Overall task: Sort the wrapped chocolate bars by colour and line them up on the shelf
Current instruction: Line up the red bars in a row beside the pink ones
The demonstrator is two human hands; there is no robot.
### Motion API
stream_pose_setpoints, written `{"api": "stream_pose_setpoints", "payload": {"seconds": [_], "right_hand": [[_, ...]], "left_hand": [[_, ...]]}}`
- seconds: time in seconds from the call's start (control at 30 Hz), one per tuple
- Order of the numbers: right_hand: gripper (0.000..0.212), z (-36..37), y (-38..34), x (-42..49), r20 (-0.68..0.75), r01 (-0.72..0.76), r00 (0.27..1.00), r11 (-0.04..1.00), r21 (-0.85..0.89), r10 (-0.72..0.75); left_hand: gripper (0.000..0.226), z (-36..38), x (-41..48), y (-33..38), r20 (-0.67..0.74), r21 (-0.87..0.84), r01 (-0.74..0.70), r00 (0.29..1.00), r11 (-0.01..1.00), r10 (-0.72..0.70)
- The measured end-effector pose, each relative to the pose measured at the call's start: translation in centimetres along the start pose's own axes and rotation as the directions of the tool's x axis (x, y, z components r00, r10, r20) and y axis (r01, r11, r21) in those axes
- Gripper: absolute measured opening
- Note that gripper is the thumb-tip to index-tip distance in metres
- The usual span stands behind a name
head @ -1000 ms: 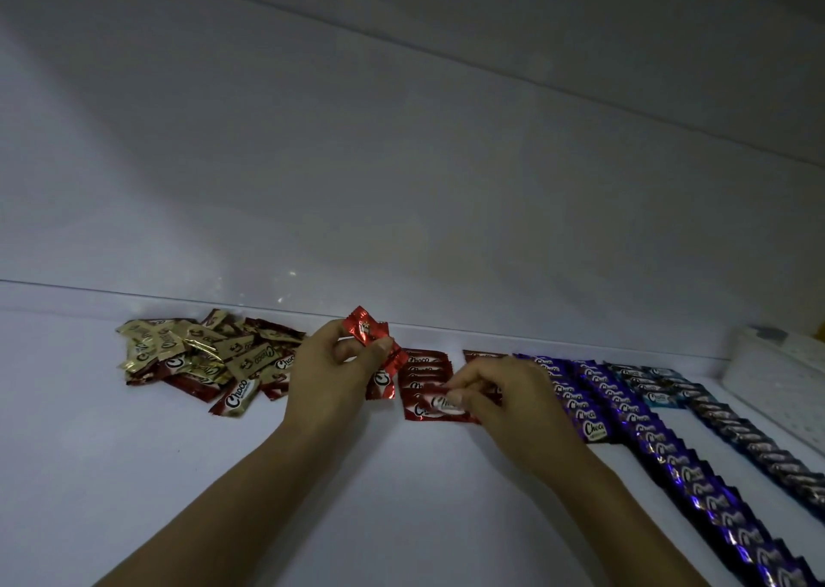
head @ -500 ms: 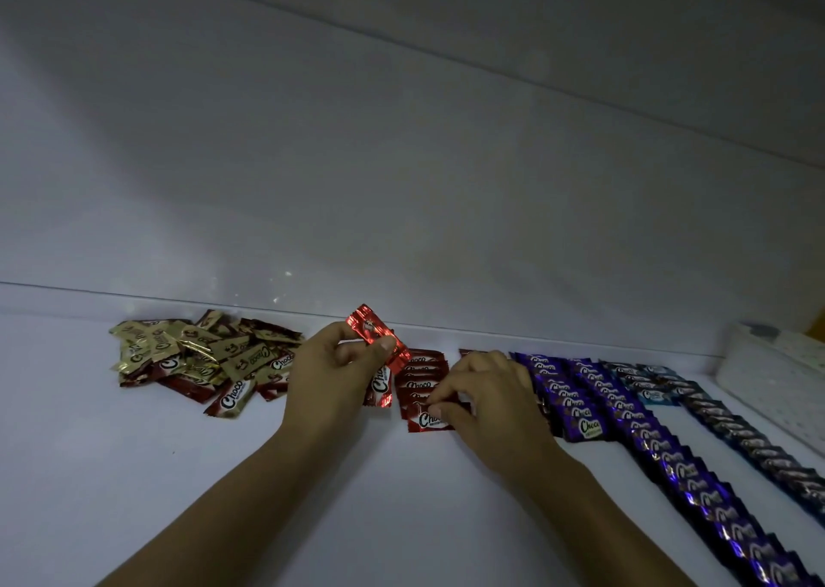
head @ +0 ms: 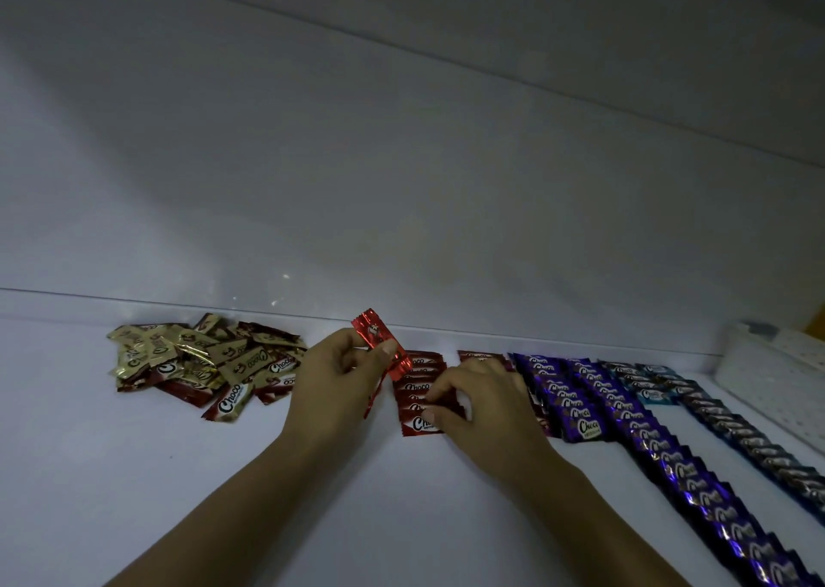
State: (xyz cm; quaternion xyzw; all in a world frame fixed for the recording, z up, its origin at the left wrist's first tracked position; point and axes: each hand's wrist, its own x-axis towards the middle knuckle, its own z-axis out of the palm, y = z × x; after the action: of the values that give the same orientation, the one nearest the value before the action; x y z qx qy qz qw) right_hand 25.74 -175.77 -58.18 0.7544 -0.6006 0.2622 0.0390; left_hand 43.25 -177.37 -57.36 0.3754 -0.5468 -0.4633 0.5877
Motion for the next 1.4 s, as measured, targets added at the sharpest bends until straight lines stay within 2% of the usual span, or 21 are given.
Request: {"api": "stream_pose_setpoints", "payload": {"seconds": [0.03, 0.07, 0.1, 0.13, 0.17, 0.2, 0.3, 0.4, 0.47, 0.53, 0.6, 0.7, 0.77, 0.93, 1.0, 1.1, 1.23, 1.4], "right_hand": [[0.009, -0.1, -0.1, 0.0, -0.027, -0.006, 1.000, 0.999, 0.046, 0.008], [0.010, -0.4, -0.5, 0.0, -0.047, -0.037, 0.998, 0.982, 0.186, 0.047], [0.016, -0.9, -1.0, 0.1, -0.039, -0.078, 0.994, 0.917, 0.390, 0.102], [0.022, -1.5, -1.6, 0.2, -0.015, -0.115, 0.988, 0.811, 0.573, 0.151], [0.025, -2.0, -2.0, 0.2, 0.016, -0.138, 0.984, 0.706, 0.695, 0.177], [0.023, -2.4, -2.2, 0.2, 0.041, -0.147, 0.983, 0.643, 0.751, 0.178], [0.015, -2.9, -2.6, 0.1, 0.107, -0.183, 0.980, 0.565, 0.805, 0.165], [0.026, -3.2, -2.3, 0.1, 0.171, -0.261, 0.956, 0.423, 0.868, 0.240], [0.036, -3.6, -1.8, 0.1, 0.169, -0.281, 0.946, 0.445, 0.850, 0.275], [0.032, -3.7, -1.4, 0.2, 0.164, -0.290, 0.940, 0.446, 0.847, 0.300], [0.023, -3.8, -1.4, 0.4, 0.203, -0.316, 0.926, 0.361, 0.877, 0.318], [0.026, -3.8, -1.5, 0.9, 0.283, -0.363, 0.906, 0.234, 0.902, 0.314], [0.017, -3.8, -1.4, 0.8, 0.269, -0.361, 0.909, 0.278, 0.890, 0.317], [0.015, -3.7, -0.9, 0.1, 0.167, -0.289, 0.950, 0.538, 0.791, 0.265], [0.009, -3.9, -0.6, 0.2, 0.133, -0.235, 0.971, 0.703, 0.672, 0.197], [0.017, -3.8, -0.2, -0.1, 0.196, -0.152, 0.978, 0.887, 0.436, 0.071], [0.006, -2.9, -0.6, -0.5, 0.241, -0.109, 0.969, 0.964, 0.242, 0.050], [0.006, -2.5, -1.2, -0.2, 0.188, -0.050, 0.982, 0.976, 0.213, 0.010]], "left_hand": [[0.025, 0.1, -0.1, 0.0, 0.017, 0.019, -0.021, 1.000, 1.000, 0.020], [0.025, 0.2, -0.2, 0.1, 0.045, 0.030, -0.037, 0.998, 0.999, 0.035], [0.024, 0.3, -0.2, 0.1, 0.086, 0.029, -0.052, 0.995, 0.998, 0.049], [0.021, 0.4, -0.3, 0.2, 0.139, 0.028, -0.069, 0.988, 0.997, 0.064], [0.018, 0.5, -0.4, 0.2, 0.201, 0.032, -0.085, 0.977, 0.996, 0.077], [0.015, 0.5, -0.5, 0.1, 0.264, 0.053, -0.103, 0.961, 0.993, 0.086], [0.009, 0.6, -0.6, -0.4, 0.373, 0.179, -0.176, 0.923, 0.968, 0.099], [0.006, 0.6, -0.6, -0.5, 0.331, 0.128, -0.139, 0.939, 0.982, 0.090], [0.012, 0.6, -0.5, -0.4, 0.266, 0.057, -0.067, 0.963, 0.996, 0.050], [0.019, 0.4, -0.3, -0.3, 0.150, 0.050, -0.020, 0.989, 0.999, 0.012], [0.024, 0.1, 0.1, -0.3, 0.044, 0.060, 0.010, 0.999, 0.998, -0.013], [0.025, -0.3, 0.7, -0.6, -0.050, 0.064, 0.050, 0.998, 0.997, -0.047], [0.023, -0.4, 0.9, -0.8, -0.066, 0.081, 0.060, 0.996, 0.995, -0.055], [0.013, -0.3, 0.9, -0.9, -0.083, 0.109, 0.067, 0.995, 0.992, -0.059], [0.010, -0.3, 1.0, -1.0, -0.097, 0.115, 0.102, 0.991, 0.988, -0.091], [0.019, -0.2, 0.9, -1.0, -0.050, 0.158, 0.127, 0.991, 0.979, -0.120], [0.020, -0.2, 0.7, -1.0, 0.010, 0.143, 0.103, 0.994, 0.984, -0.105], [0.014, 0.2, 0.5, -0.9, 0.034, 0.067, 0.126, 0.991, 0.990, -0.128]]}}
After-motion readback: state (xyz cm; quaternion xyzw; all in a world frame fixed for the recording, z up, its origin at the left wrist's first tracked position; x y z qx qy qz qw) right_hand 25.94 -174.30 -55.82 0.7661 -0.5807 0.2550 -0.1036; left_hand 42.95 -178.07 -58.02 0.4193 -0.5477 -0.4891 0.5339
